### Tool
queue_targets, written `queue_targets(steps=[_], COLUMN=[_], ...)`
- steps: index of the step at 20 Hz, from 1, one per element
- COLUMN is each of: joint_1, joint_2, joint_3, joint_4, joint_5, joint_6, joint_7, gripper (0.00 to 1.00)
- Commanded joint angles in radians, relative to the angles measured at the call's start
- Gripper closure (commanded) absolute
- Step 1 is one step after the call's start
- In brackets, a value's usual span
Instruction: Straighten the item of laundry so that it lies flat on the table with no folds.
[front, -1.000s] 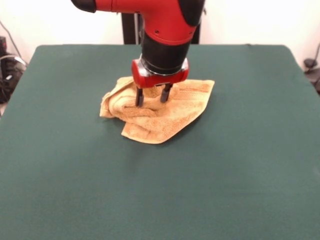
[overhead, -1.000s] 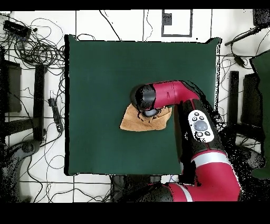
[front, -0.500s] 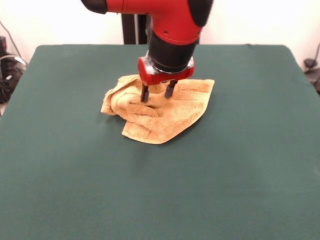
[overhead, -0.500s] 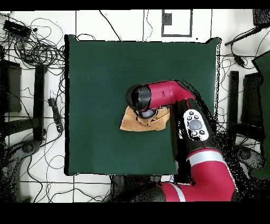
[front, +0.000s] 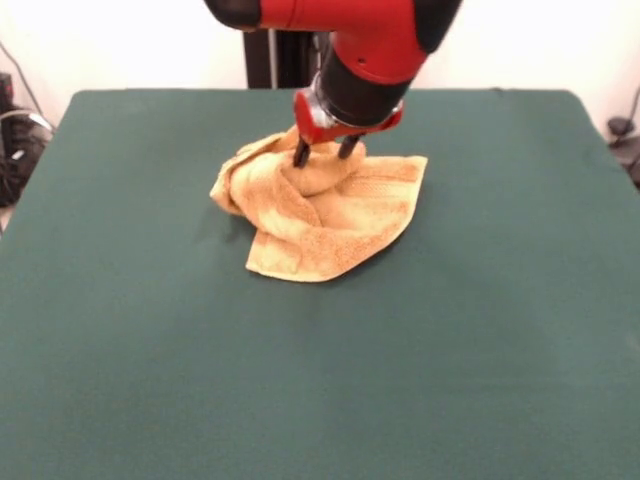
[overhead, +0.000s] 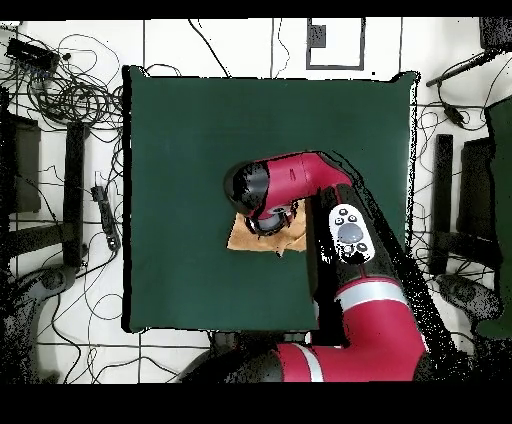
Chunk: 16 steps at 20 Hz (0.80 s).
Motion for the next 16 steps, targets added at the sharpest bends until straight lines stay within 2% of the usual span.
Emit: queue_targets(steps=[1, 12, 16], joint_1=[0.043, 0.022, 0.001], joint_2=[0.114, 0.162, 0.180], joint_3=[-0.004, -0.022, -0.025], joint_4=[0.004, 0.007, 0.025], joint_5=[-0.081, -0.186, -0.226], joint_6=[0.182, 0.051, -0.038], joint_7=[-0.152, -0.107, -0.088], gripper=[0.00, 0.00, 0.00])
